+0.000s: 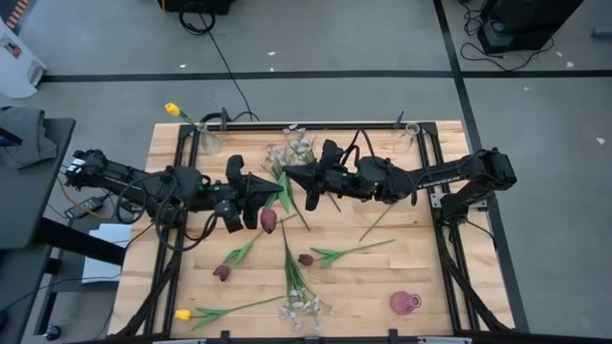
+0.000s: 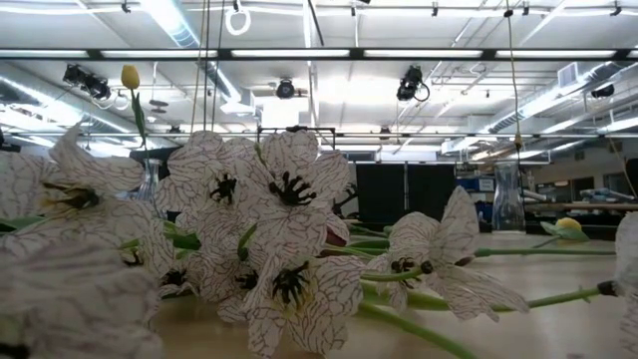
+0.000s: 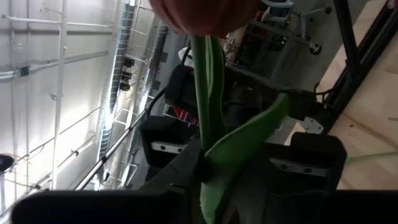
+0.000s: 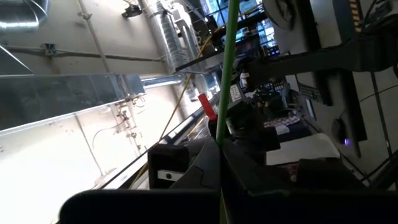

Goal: Sort flowers into vase by color
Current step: Put the bottom red flower into the right transparent vase

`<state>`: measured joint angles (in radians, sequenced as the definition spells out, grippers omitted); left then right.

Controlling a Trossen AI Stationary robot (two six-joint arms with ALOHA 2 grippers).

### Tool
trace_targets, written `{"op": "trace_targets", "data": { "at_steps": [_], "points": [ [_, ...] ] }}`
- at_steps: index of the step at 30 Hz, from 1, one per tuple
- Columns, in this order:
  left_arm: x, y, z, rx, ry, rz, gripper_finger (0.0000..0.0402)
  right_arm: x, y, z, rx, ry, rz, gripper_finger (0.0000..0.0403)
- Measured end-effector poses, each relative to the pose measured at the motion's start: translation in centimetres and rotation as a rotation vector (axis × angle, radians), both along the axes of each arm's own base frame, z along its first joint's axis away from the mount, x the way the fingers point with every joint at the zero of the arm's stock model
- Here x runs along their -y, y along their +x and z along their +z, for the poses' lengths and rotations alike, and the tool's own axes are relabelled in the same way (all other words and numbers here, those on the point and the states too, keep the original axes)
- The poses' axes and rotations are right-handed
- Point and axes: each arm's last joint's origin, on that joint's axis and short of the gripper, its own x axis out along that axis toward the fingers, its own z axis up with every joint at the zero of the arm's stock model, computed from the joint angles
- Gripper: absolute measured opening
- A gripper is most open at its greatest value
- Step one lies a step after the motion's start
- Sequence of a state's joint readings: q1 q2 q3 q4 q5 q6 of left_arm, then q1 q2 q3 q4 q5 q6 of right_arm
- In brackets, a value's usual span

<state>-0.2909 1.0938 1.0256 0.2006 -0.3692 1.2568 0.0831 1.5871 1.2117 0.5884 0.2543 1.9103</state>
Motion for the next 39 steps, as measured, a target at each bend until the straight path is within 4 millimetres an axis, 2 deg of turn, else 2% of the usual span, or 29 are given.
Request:
{"op": "trace_targets", "data": {
  "at_steps": [7,11,15,19,23,27,32,39],
  "points": [
    [0.0,-0.1,0.4,0.041,-0.014,0.012,0.0024,-0.2,0.0,0.1,0.003,-0.004,-0.003,0.001],
    [-0.1,-0.1,0.4,0.045,-0.021,0.018,0.0008,-0.2,0.0,0.1,-0.002,-0.042,-0.031,0.0031],
    [-0.1,-0.1,0.5,0.051,-0.033,0.041,0.0011,0.3,0.0,0.1,-0.014,-0.072,-0.059,0.008],
    [-0.3,-0.2,0.8,0.09,-0.081,0.09,0.0011,1.2,0.0,0.1,-0.02,-0.105,-0.071,0.0145],
    [-0.6,-0.5,1.4,0.147,-0.153,0.167,0.0011,3.3,-0.2,0.4,-0.028,-0.208,-0.012,0.0211],
    [-1.0,-1.0,3.3,0.217,-0.281,0.233,0.0011,6.0,-0.9,0.5,-0.104,-0.343,0.021,0.0262],
    [-1.6,-2.0,6.3,0.345,-0.515,0.275,0.001,8.2,-3.2,0.6,-0.294,-0.592,0.099,0.0289],
    [-2.6,-4.4,10.6,0.434,-0.837,0.184,0.001,8.8,-9.5,2.0,-0.516,-0.977,0.235,0.0283]
  ]
}}
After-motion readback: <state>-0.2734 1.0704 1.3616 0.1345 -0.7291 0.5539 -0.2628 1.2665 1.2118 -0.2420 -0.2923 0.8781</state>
